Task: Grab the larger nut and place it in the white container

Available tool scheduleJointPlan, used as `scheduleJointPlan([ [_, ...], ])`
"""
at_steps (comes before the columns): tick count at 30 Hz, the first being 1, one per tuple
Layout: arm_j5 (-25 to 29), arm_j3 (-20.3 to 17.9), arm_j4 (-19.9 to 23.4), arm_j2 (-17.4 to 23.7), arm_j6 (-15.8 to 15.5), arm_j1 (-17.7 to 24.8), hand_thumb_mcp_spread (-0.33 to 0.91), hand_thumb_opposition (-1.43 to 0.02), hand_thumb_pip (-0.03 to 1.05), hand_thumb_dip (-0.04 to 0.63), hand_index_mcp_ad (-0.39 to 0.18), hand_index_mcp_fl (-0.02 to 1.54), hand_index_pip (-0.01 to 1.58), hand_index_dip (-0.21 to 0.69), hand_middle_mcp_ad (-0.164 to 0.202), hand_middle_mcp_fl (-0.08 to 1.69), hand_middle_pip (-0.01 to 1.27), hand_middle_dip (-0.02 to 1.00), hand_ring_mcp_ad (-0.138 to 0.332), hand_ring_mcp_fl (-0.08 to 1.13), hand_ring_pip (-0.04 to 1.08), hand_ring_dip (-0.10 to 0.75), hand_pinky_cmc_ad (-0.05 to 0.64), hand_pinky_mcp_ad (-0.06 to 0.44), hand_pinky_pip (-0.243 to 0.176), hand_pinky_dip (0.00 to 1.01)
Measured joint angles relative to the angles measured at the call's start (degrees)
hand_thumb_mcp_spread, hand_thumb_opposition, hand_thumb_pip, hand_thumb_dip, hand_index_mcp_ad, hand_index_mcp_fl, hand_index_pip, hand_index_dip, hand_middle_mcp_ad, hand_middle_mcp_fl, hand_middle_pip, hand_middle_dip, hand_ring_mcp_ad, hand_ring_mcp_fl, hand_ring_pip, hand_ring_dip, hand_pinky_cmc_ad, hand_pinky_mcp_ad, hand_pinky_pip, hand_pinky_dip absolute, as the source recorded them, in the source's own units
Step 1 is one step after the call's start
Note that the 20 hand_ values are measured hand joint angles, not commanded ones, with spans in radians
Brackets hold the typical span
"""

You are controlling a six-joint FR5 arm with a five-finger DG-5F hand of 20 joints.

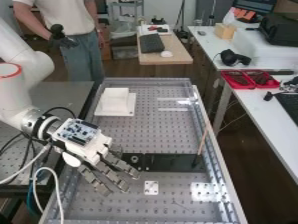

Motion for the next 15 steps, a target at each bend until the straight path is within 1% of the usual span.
scheduleJointPlan([
  [1,0.0,0.0,-0.1,0.0,0.0,0.0,0.34,-0.85,0.79,0.222,-0.154,0.10,1.56,0.162,0.063,0.01,0.13,0.18,0.159,0.01,0.25,0.093,0.351,0.293,-0.075,0.75],
  [7,0.3,-0.2,0.5,0.0,-0.3,0.2,0.34,-0.86,0.79,0.218,-0.152,0.13,1.55,0.140,0.063,0.01,0.12,0.18,0.157,0.01,0.25,0.091,0.351,0.295,-0.075,0.75],
  [11,0.4,-0.3,1.0,0.1,-0.4,0.3,0.34,-0.86,0.79,0.218,-0.120,0.16,1.54,0.126,0.059,0.01,0.12,0.18,0.155,0.01,0.24,0.091,0.351,0.295,-0.075,0.75],
  [14,0.4,-0.3,1.0,0.2,-0.3,0.3,0.34,-0.86,0.78,0.218,-0.119,0.18,1.54,0.112,0.059,0.00,0.12,0.18,0.155,0.01,0.25,0.091,0.353,0.291,-0.075,0.75],
  [15,0.3,-0.3,1.0,0.3,-0.3,0.3,0.34,-0.87,0.78,0.218,-0.113,0.20,1.53,0.093,0.059,0.00,0.13,0.18,0.155,0.01,0.26,0.091,0.353,0.295,-0.075,0.75],
])
